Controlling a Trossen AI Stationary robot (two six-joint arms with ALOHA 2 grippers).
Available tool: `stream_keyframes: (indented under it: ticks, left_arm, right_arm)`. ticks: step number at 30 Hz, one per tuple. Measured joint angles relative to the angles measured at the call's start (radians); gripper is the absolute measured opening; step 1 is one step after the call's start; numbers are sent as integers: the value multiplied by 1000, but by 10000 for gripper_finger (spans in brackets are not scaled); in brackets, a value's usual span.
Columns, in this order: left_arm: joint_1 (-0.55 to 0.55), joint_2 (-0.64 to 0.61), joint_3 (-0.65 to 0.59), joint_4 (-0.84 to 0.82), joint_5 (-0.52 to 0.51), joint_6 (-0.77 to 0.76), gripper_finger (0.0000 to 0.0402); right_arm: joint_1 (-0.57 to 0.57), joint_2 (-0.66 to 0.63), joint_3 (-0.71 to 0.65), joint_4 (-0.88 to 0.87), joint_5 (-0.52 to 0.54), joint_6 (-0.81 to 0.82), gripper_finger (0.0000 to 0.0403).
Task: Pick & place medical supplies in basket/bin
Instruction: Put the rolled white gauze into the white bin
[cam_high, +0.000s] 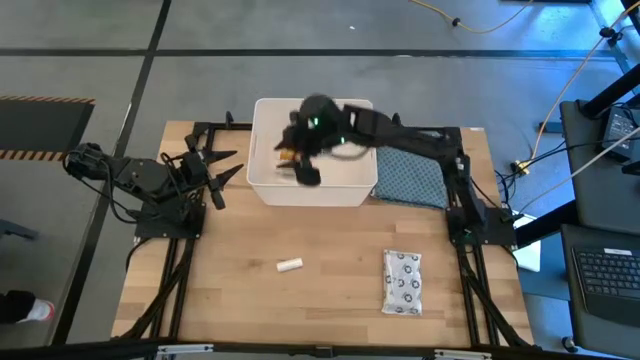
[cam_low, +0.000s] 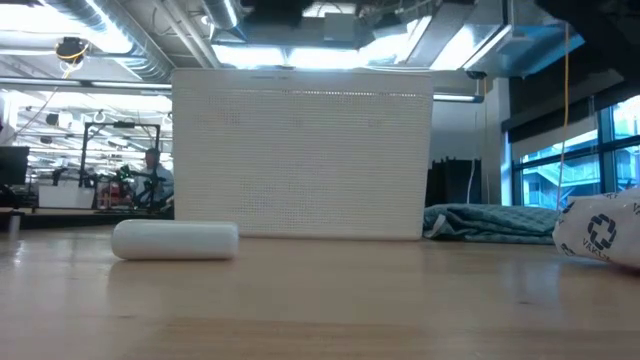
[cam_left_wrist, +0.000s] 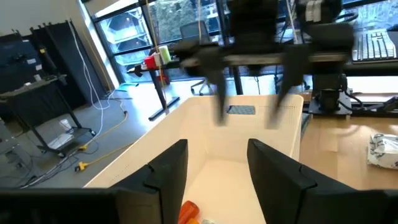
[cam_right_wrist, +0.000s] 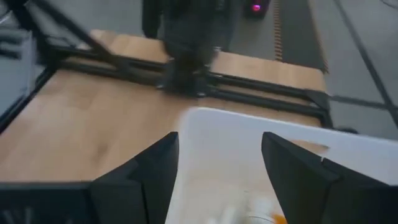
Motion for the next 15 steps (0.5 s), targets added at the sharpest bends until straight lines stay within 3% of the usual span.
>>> stream_keyframes:
  ticks: [5,11,15]
  left_arm:
    - [0,0,0,0,1,0,162]
    - [0,0,0,0,33,-10,162]
    - [0,0,0,0,87,-42,162]
  right_arm:
    - [178,-12,0,-113,215,-30,231]
    - [312,43,1,-179,237,165,232]
    - [363,101,1,-184,277,212,232]
